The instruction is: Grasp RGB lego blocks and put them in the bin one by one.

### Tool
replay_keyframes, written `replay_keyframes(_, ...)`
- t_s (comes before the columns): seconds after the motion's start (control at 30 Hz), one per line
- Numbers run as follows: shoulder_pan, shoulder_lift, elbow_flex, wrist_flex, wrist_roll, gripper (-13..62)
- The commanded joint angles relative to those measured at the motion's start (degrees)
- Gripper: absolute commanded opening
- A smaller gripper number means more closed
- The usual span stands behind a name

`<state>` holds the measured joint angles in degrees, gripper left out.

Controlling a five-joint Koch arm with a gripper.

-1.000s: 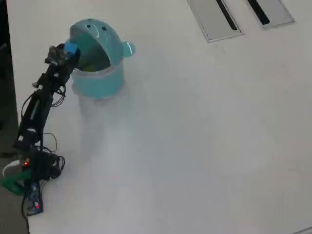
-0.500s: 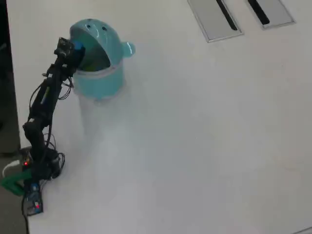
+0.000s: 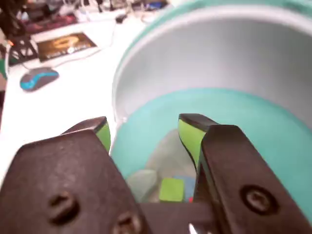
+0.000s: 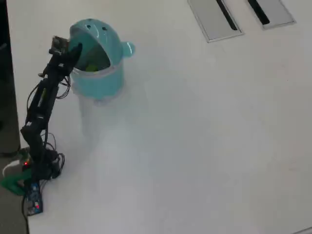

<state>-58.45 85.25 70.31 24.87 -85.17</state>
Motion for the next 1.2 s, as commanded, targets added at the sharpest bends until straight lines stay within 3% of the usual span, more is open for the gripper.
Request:
replay_keyframes(0.0, -0.44, 5.62, -0.26, -1.23, -0.70, 25.5)
replay_keyframes(0.4, 3.43, 22.06, 19.51, -11.07, -0.26, 25.5)
replay_keyframes(0.57, 5.45, 25.84, 20.83, -12.04, 0.00, 25.6)
replay_keyframes(1.03, 22.41, 38.58, 38.76, -33.13, 21.09, 27.2)
replay_keyframes(1.17, 28.04, 41.48, 42.63, -34.37, 29.27, 31.1)
